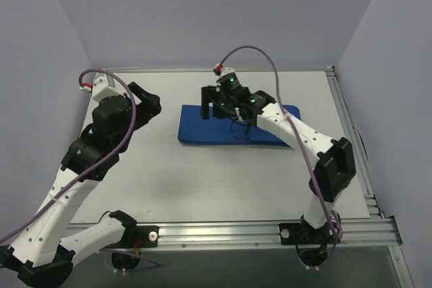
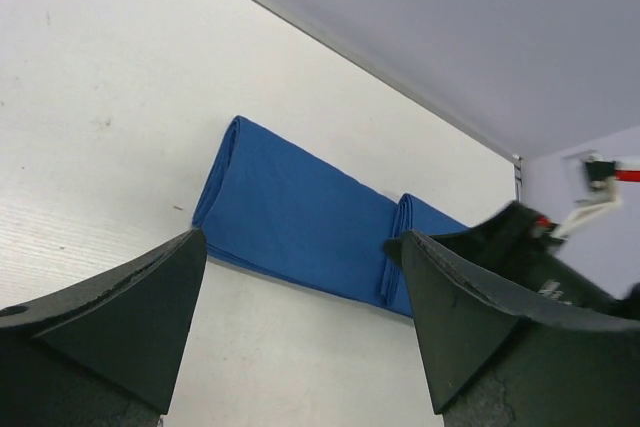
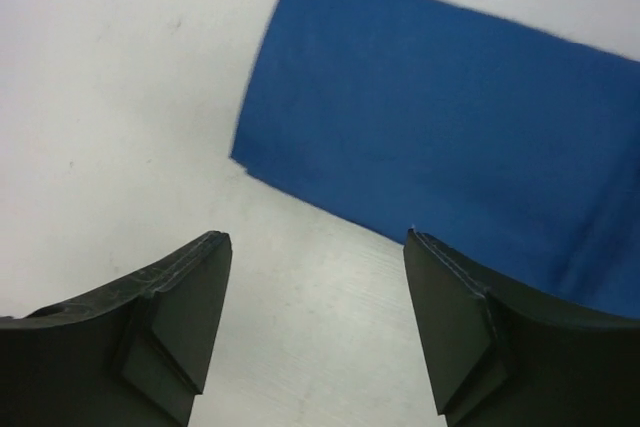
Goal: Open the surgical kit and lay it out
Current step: Open the surgical kit at the center of the board.
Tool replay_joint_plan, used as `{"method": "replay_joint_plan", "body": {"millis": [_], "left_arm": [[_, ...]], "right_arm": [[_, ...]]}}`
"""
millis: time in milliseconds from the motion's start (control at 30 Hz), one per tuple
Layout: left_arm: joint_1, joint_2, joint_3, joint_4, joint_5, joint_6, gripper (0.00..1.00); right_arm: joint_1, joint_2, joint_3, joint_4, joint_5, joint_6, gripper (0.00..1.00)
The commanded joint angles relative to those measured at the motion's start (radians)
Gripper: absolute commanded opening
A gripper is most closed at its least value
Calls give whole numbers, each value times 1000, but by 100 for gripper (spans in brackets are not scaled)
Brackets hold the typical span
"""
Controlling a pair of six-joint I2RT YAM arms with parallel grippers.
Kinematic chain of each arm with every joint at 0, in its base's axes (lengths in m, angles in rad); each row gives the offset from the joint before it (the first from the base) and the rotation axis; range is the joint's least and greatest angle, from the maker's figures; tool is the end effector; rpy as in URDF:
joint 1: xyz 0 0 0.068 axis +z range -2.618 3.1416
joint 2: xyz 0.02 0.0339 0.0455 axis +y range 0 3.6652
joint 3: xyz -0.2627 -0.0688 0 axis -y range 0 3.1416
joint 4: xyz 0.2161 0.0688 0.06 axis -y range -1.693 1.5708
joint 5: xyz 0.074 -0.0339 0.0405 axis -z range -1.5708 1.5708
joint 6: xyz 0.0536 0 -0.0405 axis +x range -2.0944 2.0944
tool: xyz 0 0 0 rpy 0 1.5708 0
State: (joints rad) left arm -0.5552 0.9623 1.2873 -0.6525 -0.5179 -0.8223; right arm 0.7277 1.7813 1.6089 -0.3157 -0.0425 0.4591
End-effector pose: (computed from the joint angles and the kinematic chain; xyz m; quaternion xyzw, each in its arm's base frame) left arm 0.1581 -0.0669 0.4161 -0.2524 0.7590 -0.1971 0.5669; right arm 0.3052 0.2749 0.3326 -0.1256 0.8476 0.3032 0.4169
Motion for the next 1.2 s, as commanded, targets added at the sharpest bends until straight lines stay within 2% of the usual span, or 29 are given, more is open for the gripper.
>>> {"method": "replay_joint_plan", "body": {"millis": [0, 100, 167, 200, 233, 267, 433, 533, 567, 667, 900, 1033, 1167], "left_arm": [[12, 52, 0, 56, 137, 28, 88], [14, 107, -28, 119, 237, 28, 85], [14, 162, -36, 170, 288, 37, 82], [14, 180, -46, 189, 315, 37, 80], [14, 217, -52, 211, 369, 38, 72], [15, 237, -57, 255, 392, 43, 68], [23, 412, -31, 304, 513, 57, 56], [29, 510, -3, 307, 561, 61, 38], [31, 530, -5, 335, 571, 55, 25], [47, 604, -5, 391, 594, 45, 2], [124, 847, 69, 424, 692, 31, 2], [159, 934, 87, 424, 700, 37, 2], [181, 1001, 76, 436, 717, 32, 2]], "right_arm": [[-152, -147, -193, 18, 61, 39, 68], [-247, -244, -353, 101, 53, 33, 60], [-261, -241, -385, 144, 53, -22, 58], [-260, -226, -379, 136, 53, -46, 59], [-254, -208, -347, 129, 61, -65, 61], [-246, -174, -328, 110, 103, -94, 63], [-237, -88, -235, 73, 191, -132, 79], [-232, -10, -182, 3, 251, -117, 81], [-223, 19, -163, -19, 271, -111, 81], [-196, 52, -138, -45, 331, -86, 80], [-159, 102, -121, -88, 386, -30, 82], [-130, 127, -116, -117, 443, -1, 83], [-103, 164, -104, -166, 518, 24, 79]]}}
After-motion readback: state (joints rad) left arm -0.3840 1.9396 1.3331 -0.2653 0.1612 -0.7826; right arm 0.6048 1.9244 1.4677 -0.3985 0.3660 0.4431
